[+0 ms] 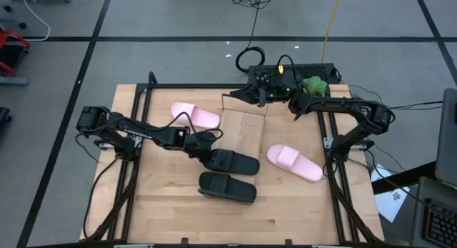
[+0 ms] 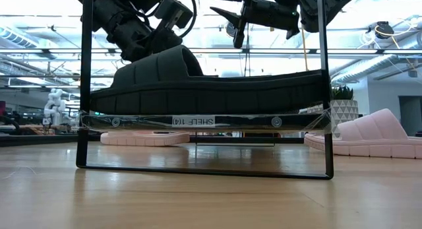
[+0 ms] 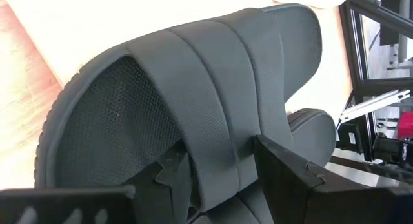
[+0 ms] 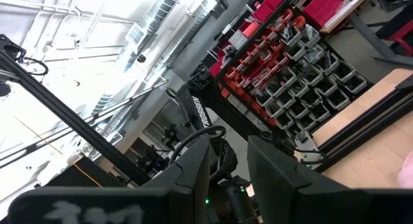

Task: Pick and place slides into the shelf
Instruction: Put the black slide on the shelf

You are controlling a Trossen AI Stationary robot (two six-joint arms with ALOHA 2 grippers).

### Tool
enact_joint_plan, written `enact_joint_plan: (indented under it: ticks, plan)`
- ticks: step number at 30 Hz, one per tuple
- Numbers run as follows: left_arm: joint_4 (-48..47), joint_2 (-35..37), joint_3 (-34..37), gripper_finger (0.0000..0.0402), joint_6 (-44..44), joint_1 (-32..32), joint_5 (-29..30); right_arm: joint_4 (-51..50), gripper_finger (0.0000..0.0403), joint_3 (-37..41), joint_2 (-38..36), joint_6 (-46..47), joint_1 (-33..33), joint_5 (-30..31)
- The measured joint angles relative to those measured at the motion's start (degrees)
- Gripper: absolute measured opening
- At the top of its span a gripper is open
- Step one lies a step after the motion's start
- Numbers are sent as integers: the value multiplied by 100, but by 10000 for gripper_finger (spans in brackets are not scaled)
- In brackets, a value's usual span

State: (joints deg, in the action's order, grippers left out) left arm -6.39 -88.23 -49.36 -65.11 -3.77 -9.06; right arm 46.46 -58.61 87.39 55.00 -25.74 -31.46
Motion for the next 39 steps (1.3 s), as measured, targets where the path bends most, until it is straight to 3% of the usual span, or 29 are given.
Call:
enact_joint_plan:
  ticks: [33, 39]
  plan:
    - [-291, 68, -2, 154, 73, 140, 172, -2, 93, 0, 0, 4, 111, -35]
    - [-751, 310, 0, 154, 95, 146, 357, -2, 93, 0, 0, 4, 111, -35]
